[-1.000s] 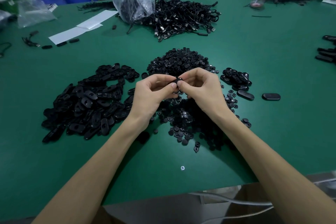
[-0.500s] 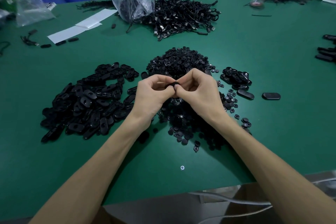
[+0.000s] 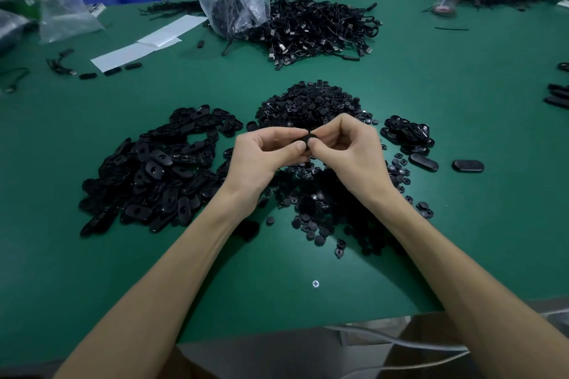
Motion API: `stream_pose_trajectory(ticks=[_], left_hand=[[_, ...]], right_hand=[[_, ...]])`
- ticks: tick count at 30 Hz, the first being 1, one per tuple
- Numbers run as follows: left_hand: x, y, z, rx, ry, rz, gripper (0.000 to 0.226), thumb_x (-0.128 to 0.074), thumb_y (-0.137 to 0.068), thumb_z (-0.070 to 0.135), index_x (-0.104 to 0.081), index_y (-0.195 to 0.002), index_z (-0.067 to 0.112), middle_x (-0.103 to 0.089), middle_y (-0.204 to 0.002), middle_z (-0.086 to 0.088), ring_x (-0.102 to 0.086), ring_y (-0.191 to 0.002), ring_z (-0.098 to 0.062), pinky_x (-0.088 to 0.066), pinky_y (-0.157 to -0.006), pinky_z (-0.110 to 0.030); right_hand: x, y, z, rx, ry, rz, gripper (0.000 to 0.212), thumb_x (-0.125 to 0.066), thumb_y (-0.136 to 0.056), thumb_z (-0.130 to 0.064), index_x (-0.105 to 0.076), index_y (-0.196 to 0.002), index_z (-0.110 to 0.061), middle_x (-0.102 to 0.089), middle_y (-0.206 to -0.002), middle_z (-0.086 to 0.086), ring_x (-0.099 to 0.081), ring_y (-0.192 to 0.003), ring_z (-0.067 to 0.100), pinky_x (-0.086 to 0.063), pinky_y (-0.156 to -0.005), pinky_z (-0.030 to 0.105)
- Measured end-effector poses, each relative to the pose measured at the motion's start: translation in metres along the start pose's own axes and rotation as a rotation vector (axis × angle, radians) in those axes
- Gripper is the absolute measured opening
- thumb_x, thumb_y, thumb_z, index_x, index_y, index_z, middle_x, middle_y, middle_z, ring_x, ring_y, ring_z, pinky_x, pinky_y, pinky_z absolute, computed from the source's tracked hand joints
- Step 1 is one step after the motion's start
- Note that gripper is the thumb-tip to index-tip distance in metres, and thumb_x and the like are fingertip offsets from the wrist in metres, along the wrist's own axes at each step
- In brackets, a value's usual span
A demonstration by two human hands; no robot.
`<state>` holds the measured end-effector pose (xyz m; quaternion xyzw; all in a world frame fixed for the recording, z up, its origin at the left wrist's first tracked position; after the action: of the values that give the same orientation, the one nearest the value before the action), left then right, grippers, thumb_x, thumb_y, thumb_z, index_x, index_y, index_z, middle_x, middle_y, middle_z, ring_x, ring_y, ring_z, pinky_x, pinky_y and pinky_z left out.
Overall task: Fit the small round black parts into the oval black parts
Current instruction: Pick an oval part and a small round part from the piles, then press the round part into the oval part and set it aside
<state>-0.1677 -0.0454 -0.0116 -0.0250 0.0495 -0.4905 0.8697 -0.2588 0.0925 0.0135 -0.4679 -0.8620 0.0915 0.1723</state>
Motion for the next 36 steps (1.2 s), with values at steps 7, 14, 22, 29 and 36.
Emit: stream_pose_trajectory(ticks=[7, 14, 22, 29, 36], left_hand=[[0.001, 0.0, 0.014, -0.127, -0.142, 0.032, 0.02, -0.077, -0.091, 0.002, -0.077, -0.111, 0.004, -0.08, -0.095, -0.007, -0.078, -0.089, -0.022, -0.063, -0.081, -0.03], [0.054, 0.0, 0.04, -0.224, -1.224, 0.395, 0.021, -0.062, -0.103, 0.017, -0.069, -0.123, 0.012, -0.064, -0.123, -0.01, -0.056, -0.114, -0.024, -0.043, -0.1, -0.034], [0.071, -0.007, 0.02, -0.029, -1.422, 0.391, 0.025, -0.062, -0.104, 0.033, -0.064, -0.116, 0.012, -0.06, -0.119, -0.012, -0.05, -0.115, -0.033, -0.029, -0.1, -0.044], [0.052, -0.004, 0.036, -0.277, -0.85, 0.333, 0.007, -0.067, -0.102, 0.02, -0.062, -0.1, 0.017, -0.065, -0.097, -0.002, -0.064, -0.074, -0.016, -0.053, -0.069, -0.028], [0.02, -0.001, 0.023, -0.263, -0.472, 0.184, 0.016, -0.074, -0.096, 0.013, -0.074, -0.104, 0.027, -0.073, -0.087, 0.002, -0.069, -0.057, -0.017, -0.048, -0.05, -0.019]], right_hand=[[0.002, -0.002, -0.001, 0.007, -0.024, -0.014, 0.01, -0.076, -0.087, -0.005, -0.069, -0.089, -0.012, -0.074, -0.079, 0.0, -0.069, -0.073, 0.015, -0.055, -0.069, 0.026], [0.078, -0.01, -0.005, 0.022, 0.401, 0.439, 0.005, -0.065, -0.097, -0.011, -0.065, -0.101, -0.014, -0.063, -0.102, 0.001, -0.061, -0.085, 0.012, -0.053, -0.085, 0.033], [0.097, -0.015, 0.02, -0.142, 0.926, 0.363, 0.019, -0.052, -0.096, 0.002, -0.065, -0.11, 0.001, -0.054, -0.117, 0.021, -0.05, -0.11, 0.039, -0.044, -0.093, 0.048], [0.092, -0.017, 0.023, -0.13, 0.958, 0.323, 0.032, -0.052, -0.097, -0.006, -0.069, -0.124, -0.004, -0.057, -0.122, 0.019, -0.046, -0.117, 0.037, -0.035, -0.101, 0.044], [0.015, -0.016, 0.012, 0.134, 0.695, -0.105, 0.034, -0.072, -0.093, -0.039, -0.073, -0.124, -0.023, -0.062, -0.121, -0.002, -0.042, -0.121, 0.02, -0.033, -0.103, 0.035]])
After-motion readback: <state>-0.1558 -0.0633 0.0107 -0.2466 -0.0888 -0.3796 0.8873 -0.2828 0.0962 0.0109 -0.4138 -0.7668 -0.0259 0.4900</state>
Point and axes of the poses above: each hand's wrist, its own y-axis away from the middle knuckle, its own x-axis out of the back of the hand, z = x × y, the point moved 10 cm from there along -y, towards the middle knuckle
